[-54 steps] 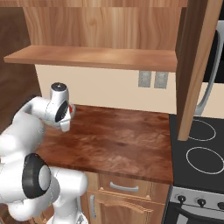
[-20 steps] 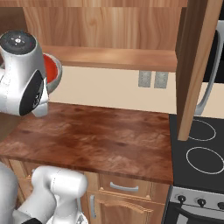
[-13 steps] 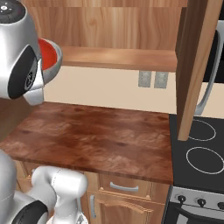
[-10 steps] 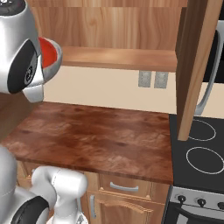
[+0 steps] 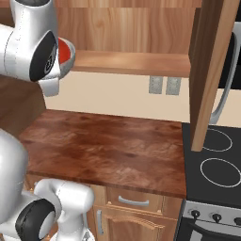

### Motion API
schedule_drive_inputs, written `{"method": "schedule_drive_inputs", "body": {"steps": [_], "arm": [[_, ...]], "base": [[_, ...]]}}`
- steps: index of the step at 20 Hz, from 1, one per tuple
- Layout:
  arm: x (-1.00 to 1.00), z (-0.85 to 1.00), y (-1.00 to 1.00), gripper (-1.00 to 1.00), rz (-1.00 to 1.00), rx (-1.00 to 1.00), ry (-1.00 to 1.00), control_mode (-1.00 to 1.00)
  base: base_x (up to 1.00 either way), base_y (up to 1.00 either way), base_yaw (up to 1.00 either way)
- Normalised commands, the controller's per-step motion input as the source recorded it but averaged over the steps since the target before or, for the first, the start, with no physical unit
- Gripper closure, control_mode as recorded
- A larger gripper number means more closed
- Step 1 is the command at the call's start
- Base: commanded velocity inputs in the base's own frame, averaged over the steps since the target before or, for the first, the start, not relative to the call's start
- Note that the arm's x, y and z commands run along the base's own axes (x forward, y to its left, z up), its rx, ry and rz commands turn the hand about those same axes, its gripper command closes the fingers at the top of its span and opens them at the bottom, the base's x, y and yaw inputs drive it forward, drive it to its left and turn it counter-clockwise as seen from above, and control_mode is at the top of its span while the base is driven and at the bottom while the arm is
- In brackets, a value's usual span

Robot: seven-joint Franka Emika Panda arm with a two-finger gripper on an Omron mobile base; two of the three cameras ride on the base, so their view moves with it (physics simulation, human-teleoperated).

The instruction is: Pick up the bowls on the counter and stack them on top of one another in the open cabinet. Place the smaller bowl on top of the larger bowl.

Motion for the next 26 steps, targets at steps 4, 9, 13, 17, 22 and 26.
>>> {"method": "schedule_drive_inputs", "body": {"steps": [4, 9, 13, 17, 22, 26], "arm": [[0.55, 0.0, -0.1, 1.0, 0.0, 0.05, -0.03, -1.0], [0.47, 0.0, -0.08, 1.0, 0.0, 0.04, -0.1, -1.0], [0.23, 0.0, -0.02, 1.0, 0.0, 0.01, -0.19, -1.0], [0.01, 0.0, 0.0, 1.0, 0.0, -0.01, -0.2, -1.0], [0.0, 0.0, 0.01, 1.0, 0.0, -0.03, -0.03, -1.0], [0.13, 0.0, 0.0, 1.0, 0.0, 0.0, 0.01, -1.0]], "base": [[0.0, 0.0, 0.0], [0.0, 0.0, 0.0], [0.0, 0.0, 0.0], [0.0, 0.0, 0.0], [0.0, 0.0, 0.0], [0.0, 0.0, 0.0]]}}
